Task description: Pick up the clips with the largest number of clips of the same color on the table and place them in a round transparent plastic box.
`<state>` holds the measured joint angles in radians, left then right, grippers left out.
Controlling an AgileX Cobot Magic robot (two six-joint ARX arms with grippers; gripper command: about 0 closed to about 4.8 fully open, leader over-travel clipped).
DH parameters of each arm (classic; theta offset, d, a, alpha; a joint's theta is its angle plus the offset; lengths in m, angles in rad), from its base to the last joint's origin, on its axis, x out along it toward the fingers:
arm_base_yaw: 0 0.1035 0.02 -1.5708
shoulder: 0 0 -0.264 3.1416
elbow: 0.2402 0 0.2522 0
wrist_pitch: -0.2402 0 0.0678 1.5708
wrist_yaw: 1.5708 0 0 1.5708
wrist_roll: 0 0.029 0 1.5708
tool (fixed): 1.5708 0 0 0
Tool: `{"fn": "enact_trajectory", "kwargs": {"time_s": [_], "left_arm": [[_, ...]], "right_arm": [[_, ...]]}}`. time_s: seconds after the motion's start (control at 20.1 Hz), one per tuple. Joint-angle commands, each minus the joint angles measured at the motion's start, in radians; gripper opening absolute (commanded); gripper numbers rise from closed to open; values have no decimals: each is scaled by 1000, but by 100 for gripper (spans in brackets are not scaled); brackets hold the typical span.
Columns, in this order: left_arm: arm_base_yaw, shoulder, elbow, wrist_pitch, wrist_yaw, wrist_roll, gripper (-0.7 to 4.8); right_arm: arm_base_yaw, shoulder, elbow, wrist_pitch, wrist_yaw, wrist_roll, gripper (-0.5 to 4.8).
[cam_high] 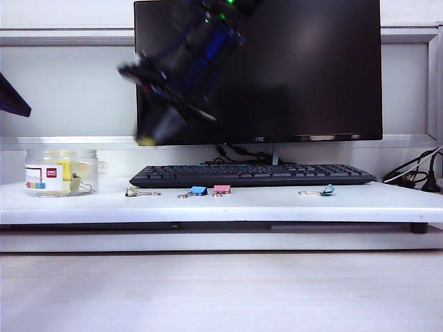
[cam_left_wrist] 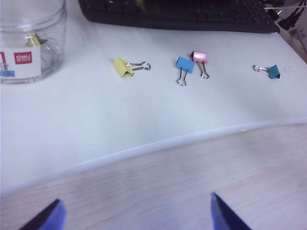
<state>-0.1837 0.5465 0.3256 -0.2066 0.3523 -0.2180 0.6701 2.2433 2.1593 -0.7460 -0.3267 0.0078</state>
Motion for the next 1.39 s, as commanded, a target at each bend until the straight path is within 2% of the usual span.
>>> {"fn": "enact_trajectory", "kwargs": {"time_s": [0.05, 0.2, 0.45, 0.65, 0.94, 1.39], "left_arm": [[0, 0, 6, 3, 0, 5, 402], [0, 0, 6, 0, -29, 28, 402], [0, -1, 6, -18, -45, 31, 402], [0, -1, 6, -41, -45, 31, 402], [0, -1, 6, -67, -85, 43, 402], [0, -1, 6, -69, -83, 33, 402]], "right_arm": [[20, -11, 89, 43, -101, 6, 111], [40, -10, 105, 122, -174, 59, 111], [61, 27, 105, 182, -220, 86, 112], [58, 68, 105, 293, -286, 178, 112], [60, 139, 108, 351, -380, 207, 112], [53, 220, 108, 465, -386, 209, 114]]}}
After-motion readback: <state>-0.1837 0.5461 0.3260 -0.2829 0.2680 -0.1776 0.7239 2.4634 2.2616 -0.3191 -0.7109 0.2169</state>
